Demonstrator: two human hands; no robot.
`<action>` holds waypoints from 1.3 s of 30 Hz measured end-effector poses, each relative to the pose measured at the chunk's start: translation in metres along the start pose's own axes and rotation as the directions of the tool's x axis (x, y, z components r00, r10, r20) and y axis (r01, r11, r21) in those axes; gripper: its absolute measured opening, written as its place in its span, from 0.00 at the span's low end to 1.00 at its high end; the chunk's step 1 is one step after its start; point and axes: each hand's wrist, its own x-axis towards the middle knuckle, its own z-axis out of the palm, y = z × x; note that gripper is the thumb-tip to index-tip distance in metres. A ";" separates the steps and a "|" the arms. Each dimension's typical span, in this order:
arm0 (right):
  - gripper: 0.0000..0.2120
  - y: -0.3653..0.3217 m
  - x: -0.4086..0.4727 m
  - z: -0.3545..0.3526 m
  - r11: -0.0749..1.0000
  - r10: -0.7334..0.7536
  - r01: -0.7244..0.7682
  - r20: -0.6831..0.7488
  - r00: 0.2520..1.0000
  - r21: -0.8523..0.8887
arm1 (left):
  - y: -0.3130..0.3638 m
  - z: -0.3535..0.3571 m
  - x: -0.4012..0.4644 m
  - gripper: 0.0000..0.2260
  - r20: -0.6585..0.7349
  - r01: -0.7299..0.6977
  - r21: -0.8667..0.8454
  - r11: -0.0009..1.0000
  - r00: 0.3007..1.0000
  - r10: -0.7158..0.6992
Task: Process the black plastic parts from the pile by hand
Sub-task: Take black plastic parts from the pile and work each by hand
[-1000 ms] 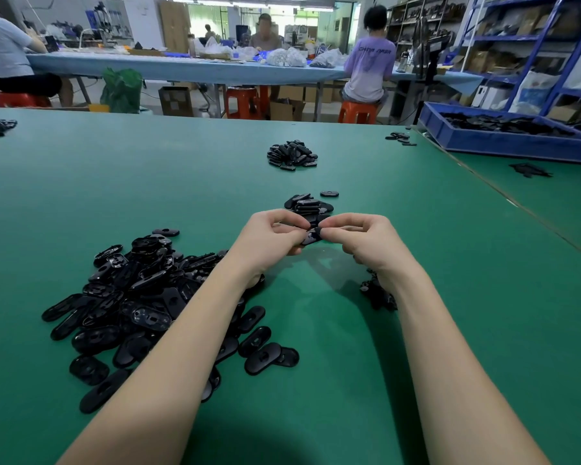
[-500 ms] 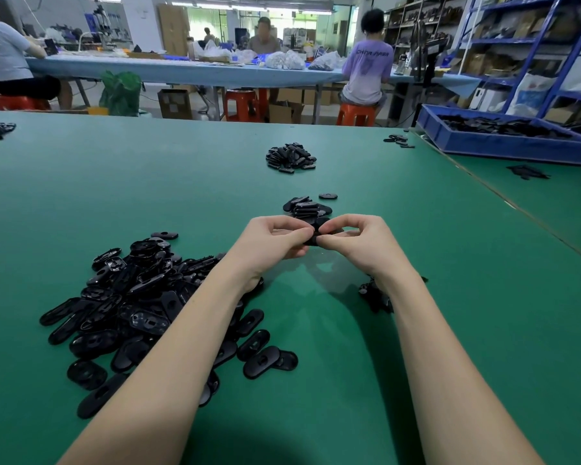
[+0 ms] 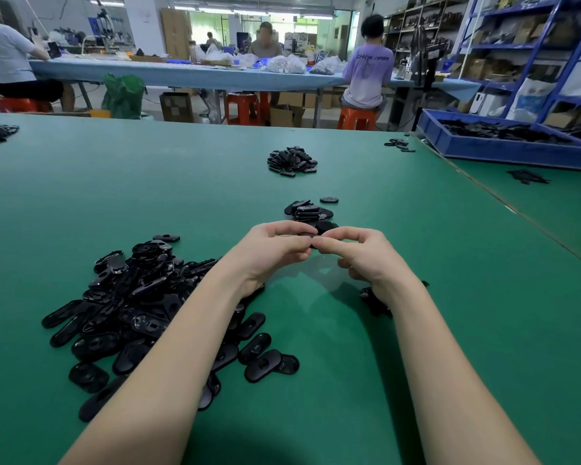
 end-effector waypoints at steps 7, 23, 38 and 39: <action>0.05 0.000 0.006 0.002 0.999 -0.042 0.042 0.010 0.999 -0.024 | -0.001 0.002 0.000 0.08 -0.060 0.013 0.065 0.998 0.998 -0.009; 0.07 0.005 0.009 0.006 0.982 -0.095 0.083 -0.063 0.993 -0.171 | 0.000 0.005 -0.003 0.07 -0.103 0.014 0.247 0.969 0.995 0.012; 0.05 -0.003 0.005 -0.020 0.977 -0.143 0.124 -0.104 0.984 -0.171 | -0.002 0.005 0.001 0.08 -0.199 -0.041 0.144 0.989 0.978 0.069; 0.06 -0.002 0.004 -0.022 0.979 -0.135 0.119 -0.091 0.987 -0.164 | -0.002 0.006 0.000 0.08 -0.191 -0.035 0.102 0.994 0.980 0.054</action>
